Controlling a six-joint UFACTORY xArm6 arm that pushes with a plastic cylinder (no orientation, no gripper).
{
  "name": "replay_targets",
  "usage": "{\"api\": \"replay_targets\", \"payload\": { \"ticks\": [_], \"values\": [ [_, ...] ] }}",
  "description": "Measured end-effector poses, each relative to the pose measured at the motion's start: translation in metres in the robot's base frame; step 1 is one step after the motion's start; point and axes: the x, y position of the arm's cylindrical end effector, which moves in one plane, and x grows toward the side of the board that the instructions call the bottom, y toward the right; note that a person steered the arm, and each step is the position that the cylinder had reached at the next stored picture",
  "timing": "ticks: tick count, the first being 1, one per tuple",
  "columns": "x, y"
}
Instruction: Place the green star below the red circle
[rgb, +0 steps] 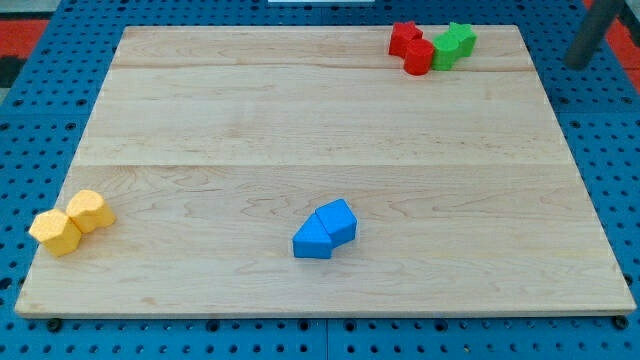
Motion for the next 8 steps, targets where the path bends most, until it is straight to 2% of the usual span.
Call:
{"api": "replay_targets", "payload": {
  "ticks": [1, 2, 3, 4, 6, 8],
  "values": [
    [-0.056, -0.01],
    [-0.061, -0.039],
    [-0.054, -0.098],
    [-0.046, -0.123],
    [0.018, -0.139],
    [0.064, -0.195]
  ]
}}
